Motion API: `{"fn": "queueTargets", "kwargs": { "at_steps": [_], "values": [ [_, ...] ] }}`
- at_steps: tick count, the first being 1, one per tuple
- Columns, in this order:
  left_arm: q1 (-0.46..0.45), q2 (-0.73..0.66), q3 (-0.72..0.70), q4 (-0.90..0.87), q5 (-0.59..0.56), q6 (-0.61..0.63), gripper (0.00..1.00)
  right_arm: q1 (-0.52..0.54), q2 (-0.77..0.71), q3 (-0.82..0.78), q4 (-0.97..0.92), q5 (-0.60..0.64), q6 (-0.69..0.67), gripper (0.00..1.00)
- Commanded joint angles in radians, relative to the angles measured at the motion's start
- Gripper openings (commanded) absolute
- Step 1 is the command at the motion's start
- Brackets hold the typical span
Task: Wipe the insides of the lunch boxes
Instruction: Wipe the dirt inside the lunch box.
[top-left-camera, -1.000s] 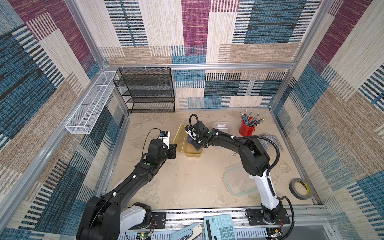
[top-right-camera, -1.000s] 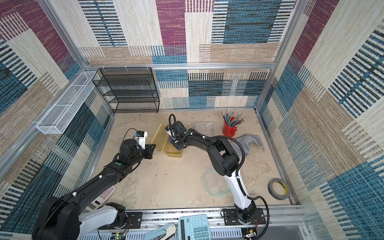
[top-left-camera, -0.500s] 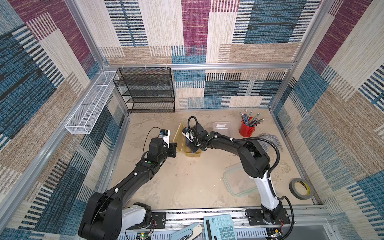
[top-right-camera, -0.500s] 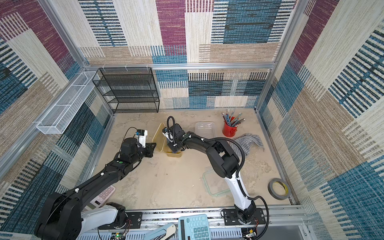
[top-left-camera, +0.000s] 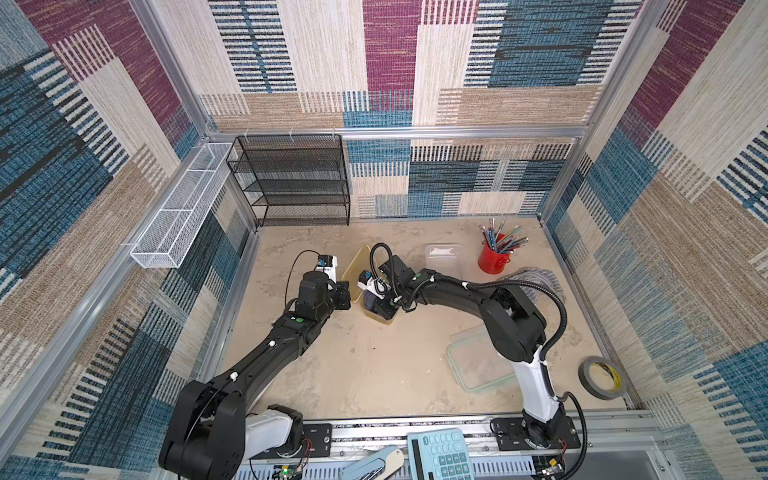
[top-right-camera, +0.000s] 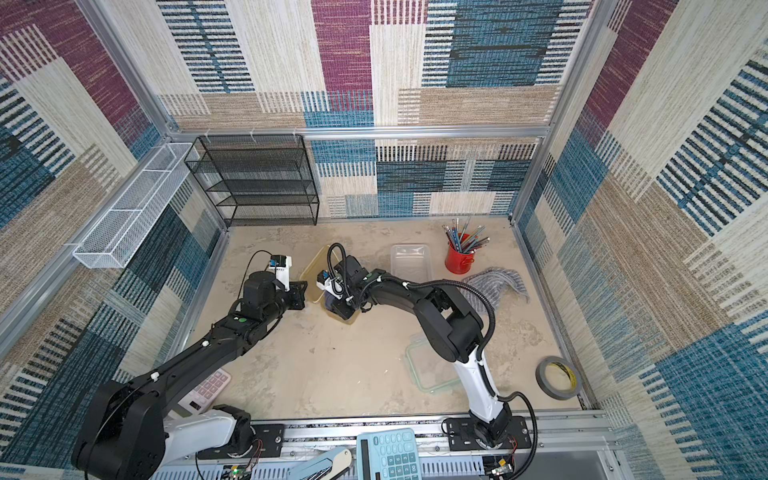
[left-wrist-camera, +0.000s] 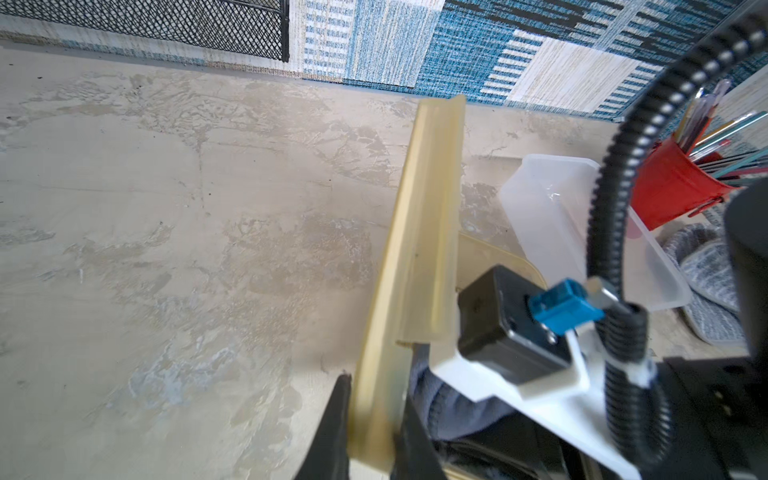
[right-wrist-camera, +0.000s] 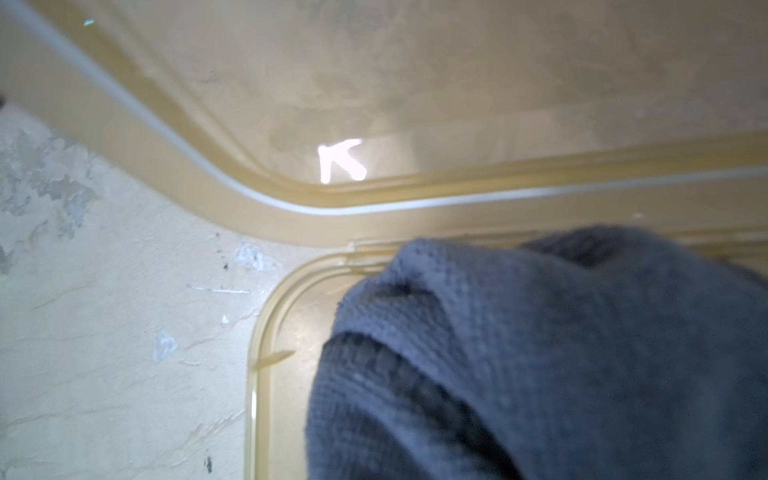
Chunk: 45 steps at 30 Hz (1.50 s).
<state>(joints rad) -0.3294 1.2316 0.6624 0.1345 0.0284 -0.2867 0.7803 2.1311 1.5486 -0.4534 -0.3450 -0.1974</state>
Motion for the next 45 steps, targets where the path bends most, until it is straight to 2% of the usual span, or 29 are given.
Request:
{"fn": "queueTargets", "kwargs": {
  "at_steps": [1,4,7,14,23,33,39,45],
  "values": [
    [-0.005,0.012,0.015,-0.046,0.061,0.02,0.02,0.017,0.014,-0.01,-0.16,-0.057,-0.064,0.13],
    [-0.005,0.009,0.02,-0.063,0.052,0.037,0.02,0.017,0.054,0.026,-0.256,0.108,-0.074,0.15],
    [-0.005,-0.001,0.02,-0.083,0.041,0.055,0.02,0.011,0.083,0.048,-0.326,0.213,-0.088,0.15],
    [-0.004,-0.033,0.019,-0.139,-0.001,0.1,0.02,-0.017,0.056,0.068,-0.374,0.322,-0.103,0.16],
    [-0.004,-0.023,0.022,-0.142,0.009,0.11,0.01,-0.03,0.085,0.142,-0.436,0.579,-0.104,0.17],
    [-0.005,-0.044,0.008,-0.134,0.143,0.082,0.02,-0.082,0.137,0.145,-0.341,0.581,-0.114,0.16],
    [-0.007,-0.04,0.0,-0.127,0.202,0.061,0.02,-0.139,0.113,0.111,-0.193,0.585,-0.119,0.16],
    [-0.02,-0.034,0.005,-0.122,0.27,0.023,0.01,-0.148,0.131,0.124,-0.088,0.628,-0.088,0.15]
  ]
}}
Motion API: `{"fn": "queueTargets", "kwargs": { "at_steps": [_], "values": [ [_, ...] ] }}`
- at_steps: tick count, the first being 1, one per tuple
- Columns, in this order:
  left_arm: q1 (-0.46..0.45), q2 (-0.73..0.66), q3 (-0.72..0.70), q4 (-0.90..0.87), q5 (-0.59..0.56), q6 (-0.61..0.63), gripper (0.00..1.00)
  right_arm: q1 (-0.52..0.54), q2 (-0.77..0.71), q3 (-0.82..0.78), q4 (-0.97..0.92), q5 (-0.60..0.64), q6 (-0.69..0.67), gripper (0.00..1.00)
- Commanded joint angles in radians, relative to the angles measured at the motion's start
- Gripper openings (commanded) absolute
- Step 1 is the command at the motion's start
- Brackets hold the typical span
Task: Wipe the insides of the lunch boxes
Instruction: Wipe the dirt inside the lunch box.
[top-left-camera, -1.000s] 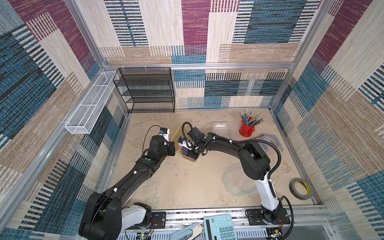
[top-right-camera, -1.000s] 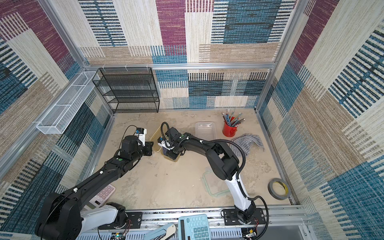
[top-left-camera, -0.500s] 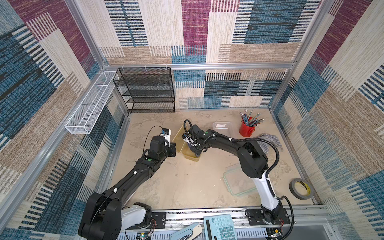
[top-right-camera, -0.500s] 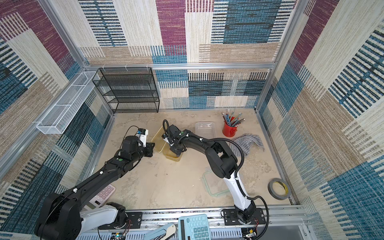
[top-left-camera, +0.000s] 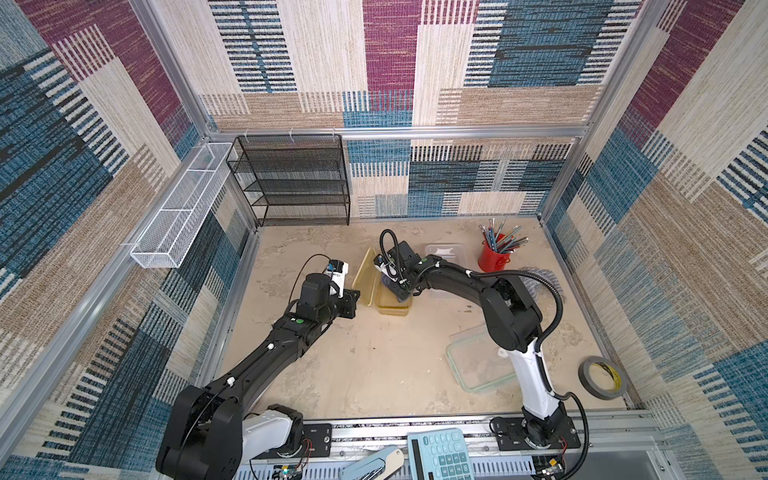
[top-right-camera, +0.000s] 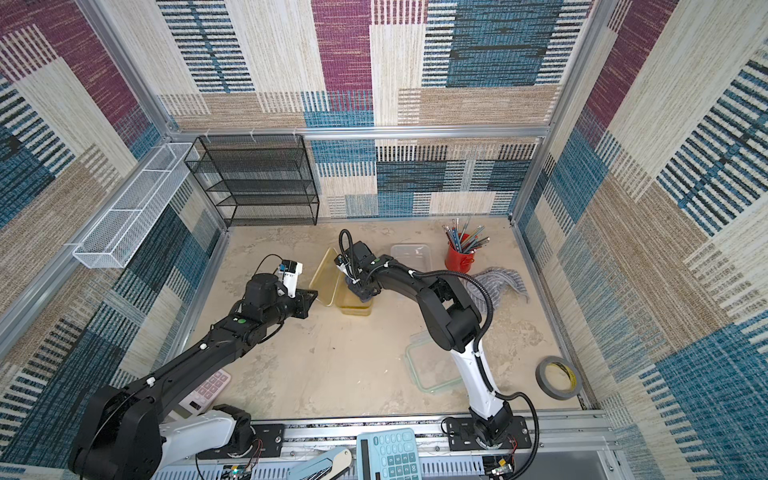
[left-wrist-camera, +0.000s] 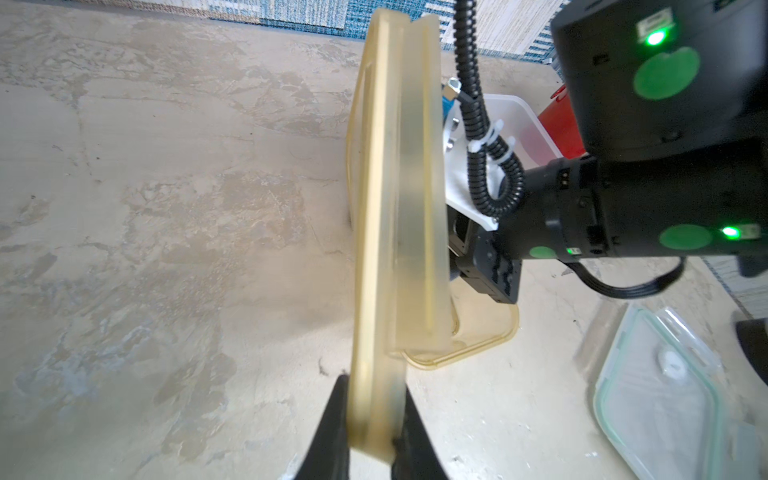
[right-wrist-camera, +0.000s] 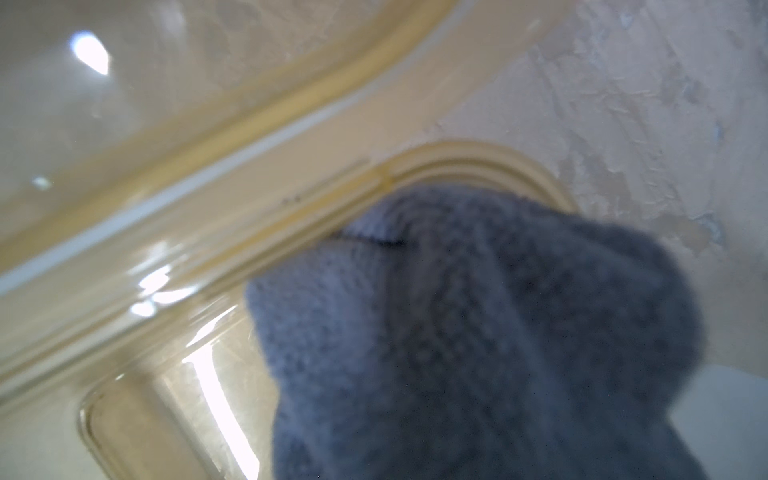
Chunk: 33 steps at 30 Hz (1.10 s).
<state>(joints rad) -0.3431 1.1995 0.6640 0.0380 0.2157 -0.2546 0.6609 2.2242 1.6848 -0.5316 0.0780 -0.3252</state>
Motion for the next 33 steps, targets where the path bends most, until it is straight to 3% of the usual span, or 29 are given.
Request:
{"fn": "queueTargets", "kwargs": {
  "at_steps": [1,7,16,20,27,33],
  "values": [
    [-0.008,-0.001,0.004,-0.026,0.089,-0.012,0.01,-0.029,0.038,-0.011,0.007,0.207,0.042,0.15],
    [-0.011,-0.002,-0.005,-0.038,0.09,-0.013,0.01,-0.047,0.039,0.002,0.112,0.104,0.119,0.15],
    [-0.011,0.008,0.0,-0.003,0.067,-0.066,0.01,-0.045,-0.008,-0.029,0.214,-0.399,0.281,0.15],
    [-0.011,0.011,0.003,0.01,0.026,-0.087,0.01,-0.042,0.001,-0.007,0.146,-0.583,0.3,0.14],
    [-0.011,0.033,0.025,0.005,-0.044,-0.096,0.01,-0.02,0.025,0.019,-0.094,-0.706,0.209,0.14],
    [-0.011,0.062,0.07,-0.037,-0.075,-0.044,0.0,-0.02,-0.044,-0.043,-0.102,-0.929,0.218,0.15]
  ]
}}
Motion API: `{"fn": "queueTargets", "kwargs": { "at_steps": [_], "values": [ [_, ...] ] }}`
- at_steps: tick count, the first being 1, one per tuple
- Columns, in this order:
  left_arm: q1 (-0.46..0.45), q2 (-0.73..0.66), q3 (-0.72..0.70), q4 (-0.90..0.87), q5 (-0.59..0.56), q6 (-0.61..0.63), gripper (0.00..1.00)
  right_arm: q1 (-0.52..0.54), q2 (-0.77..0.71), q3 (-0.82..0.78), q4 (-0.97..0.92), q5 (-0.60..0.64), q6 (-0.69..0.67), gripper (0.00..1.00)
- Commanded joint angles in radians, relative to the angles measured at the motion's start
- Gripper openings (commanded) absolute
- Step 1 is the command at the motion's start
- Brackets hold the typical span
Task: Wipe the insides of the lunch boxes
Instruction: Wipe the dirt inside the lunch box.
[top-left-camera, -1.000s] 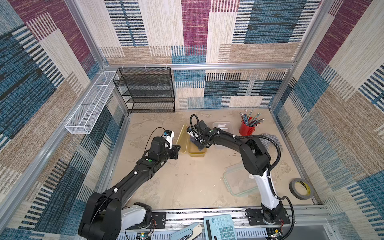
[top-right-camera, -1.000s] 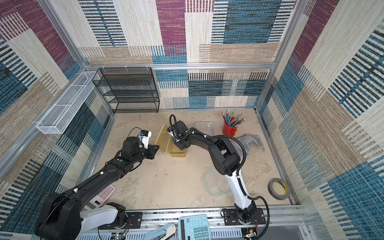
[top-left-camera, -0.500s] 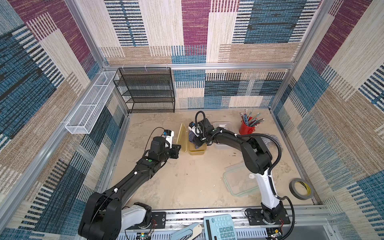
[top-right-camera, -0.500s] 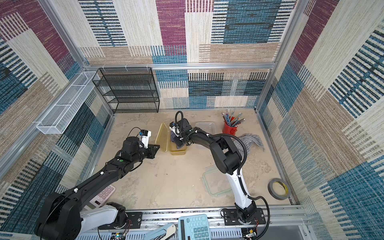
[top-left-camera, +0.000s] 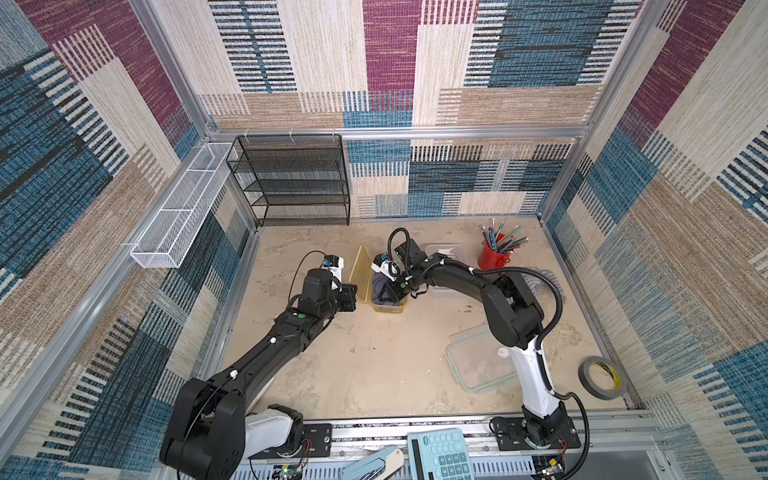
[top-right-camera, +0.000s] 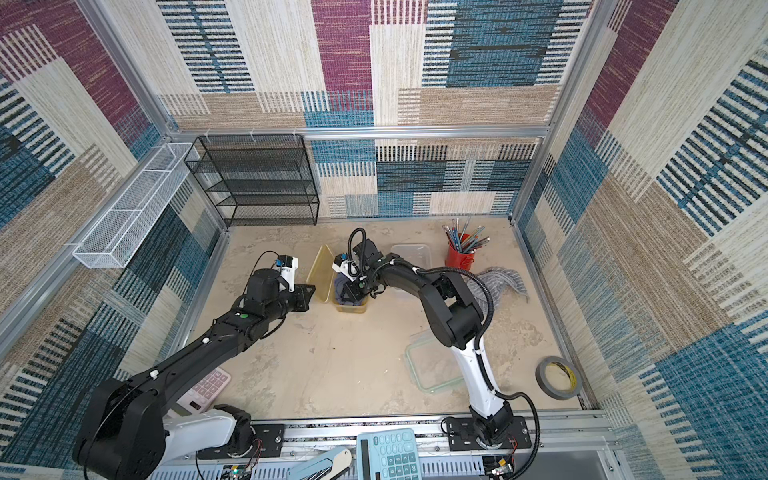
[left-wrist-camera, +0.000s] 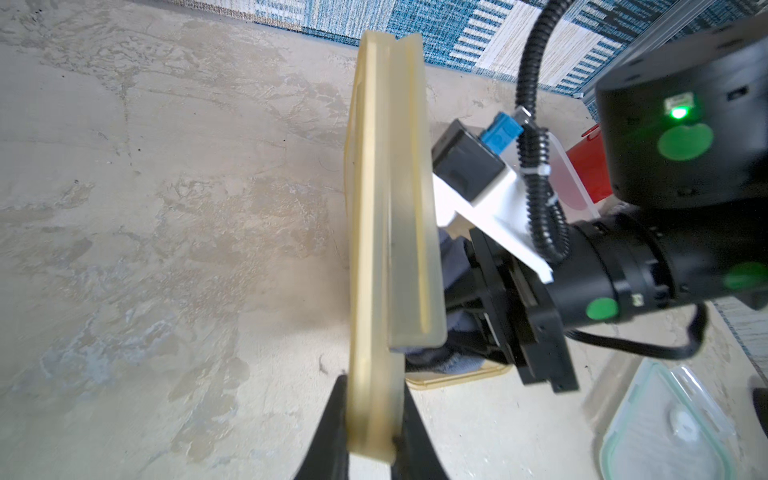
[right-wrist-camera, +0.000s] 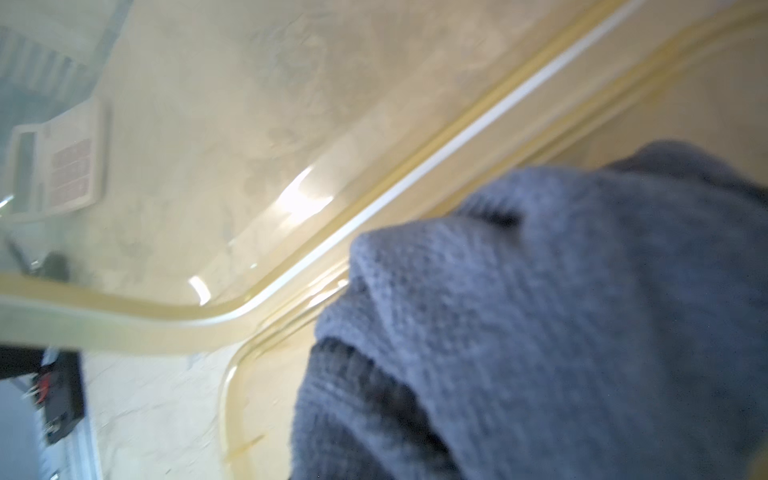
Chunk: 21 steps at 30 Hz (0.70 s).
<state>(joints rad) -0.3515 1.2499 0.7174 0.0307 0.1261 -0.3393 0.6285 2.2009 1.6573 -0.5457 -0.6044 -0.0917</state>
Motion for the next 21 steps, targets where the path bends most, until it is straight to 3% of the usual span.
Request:
{"fn": "queueTargets", "kwargs": {
  "at_steps": [1,11,15,21],
  "values": [
    [-0.003,0.015,0.022,-0.037,0.011,0.053,0.01,0.013,-0.027,-0.009,-0.102,-0.27,-0.018,0.15],
    [-0.002,0.018,0.024,-0.089,-0.039,0.102,0.01,0.01,-0.018,0.094,-0.24,-0.314,-0.022,0.18],
    [-0.004,0.001,0.021,-0.089,-0.045,0.096,0.0,0.024,0.011,0.059,-0.185,-0.298,0.025,0.14],
    [-0.003,-0.052,0.016,-0.101,-0.099,0.095,0.01,0.062,0.05,0.043,-0.237,-0.219,-0.014,0.14]
  ]
}}
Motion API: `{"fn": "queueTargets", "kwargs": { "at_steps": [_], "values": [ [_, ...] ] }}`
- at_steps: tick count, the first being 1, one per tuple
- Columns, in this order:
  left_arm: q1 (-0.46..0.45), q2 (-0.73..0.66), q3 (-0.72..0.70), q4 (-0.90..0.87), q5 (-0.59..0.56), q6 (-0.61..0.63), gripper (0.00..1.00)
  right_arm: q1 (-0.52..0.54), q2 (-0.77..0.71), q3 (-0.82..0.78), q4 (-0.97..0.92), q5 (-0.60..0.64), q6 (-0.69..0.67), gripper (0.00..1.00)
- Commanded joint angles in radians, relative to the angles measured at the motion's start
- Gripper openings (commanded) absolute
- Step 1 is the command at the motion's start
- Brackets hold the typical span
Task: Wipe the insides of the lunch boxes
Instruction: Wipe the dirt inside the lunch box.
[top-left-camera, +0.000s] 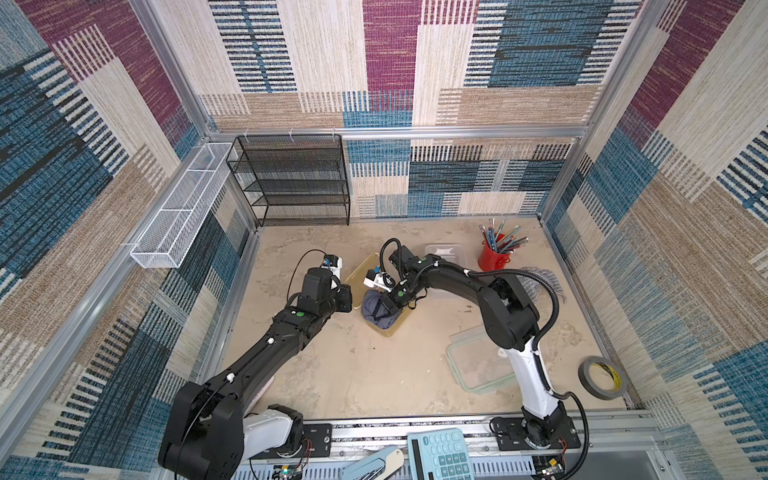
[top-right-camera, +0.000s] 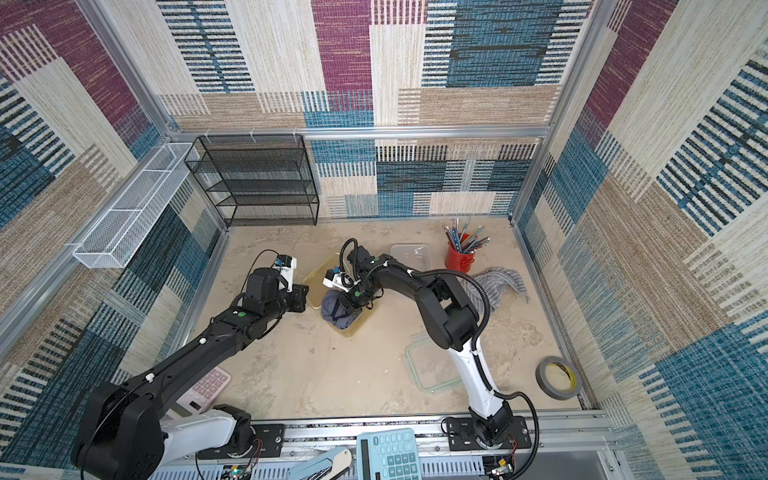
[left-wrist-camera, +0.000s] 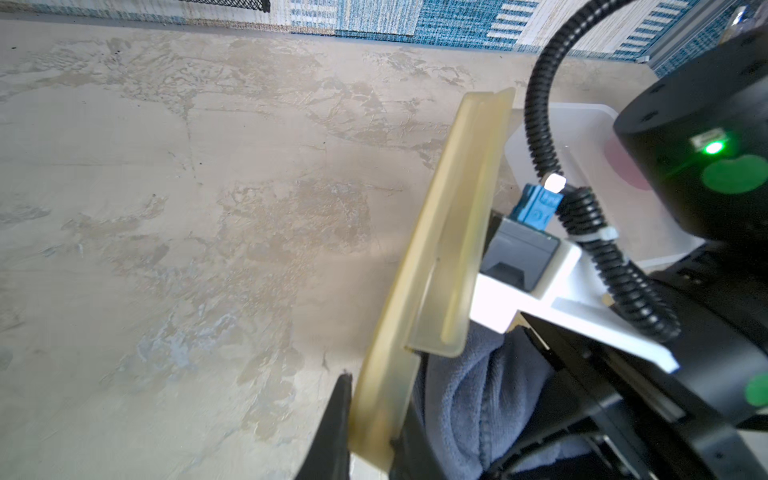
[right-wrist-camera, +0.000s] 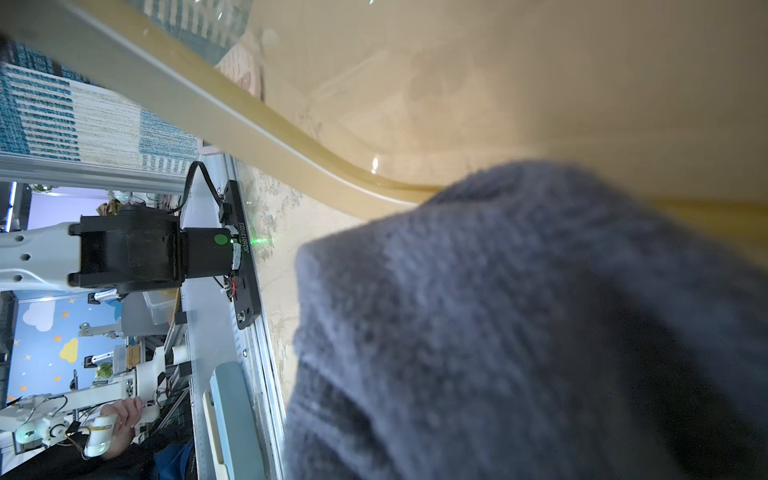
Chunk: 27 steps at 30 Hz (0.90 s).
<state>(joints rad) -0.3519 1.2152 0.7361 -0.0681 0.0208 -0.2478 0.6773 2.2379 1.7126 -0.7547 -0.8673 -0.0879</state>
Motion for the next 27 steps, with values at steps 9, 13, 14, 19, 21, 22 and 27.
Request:
{"fn": "queueTargets", "kwargs": {
  "at_steps": [9,13,14,19,21,22,27],
  "values": [
    [-0.004,-0.035,-0.002,0.009,0.01,-0.002,0.0,0.018,0.017,-0.089,-0.061,0.315,-0.029,0.14],
    [-0.004,-0.05,-0.003,0.006,0.009,0.006,0.0,0.018,0.032,-0.108,-0.04,0.44,-0.021,0.13],
    [-0.004,-0.057,-0.003,0.001,0.007,0.011,0.0,0.018,0.033,-0.108,-0.032,0.47,-0.015,0.13],
    [-0.005,-0.072,-0.003,-0.022,-0.01,0.03,0.0,0.018,0.043,-0.123,-0.05,0.635,-0.018,0.13],
    [-0.008,-0.07,-0.003,-0.027,-0.014,0.035,0.0,0.018,0.045,-0.116,-0.07,0.695,-0.026,0.13],
    [-0.009,-0.069,-0.003,-0.031,-0.016,0.036,0.01,0.019,0.044,-0.116,-0.077,0.724,-0.027,0.14],
    [-0.013,-0.067,-0.002,-0.033,-0.022,0.044,0.0,0.014,0.048,-0.088,-0.107,0.838,-0.027,0.14]
  ]
}}
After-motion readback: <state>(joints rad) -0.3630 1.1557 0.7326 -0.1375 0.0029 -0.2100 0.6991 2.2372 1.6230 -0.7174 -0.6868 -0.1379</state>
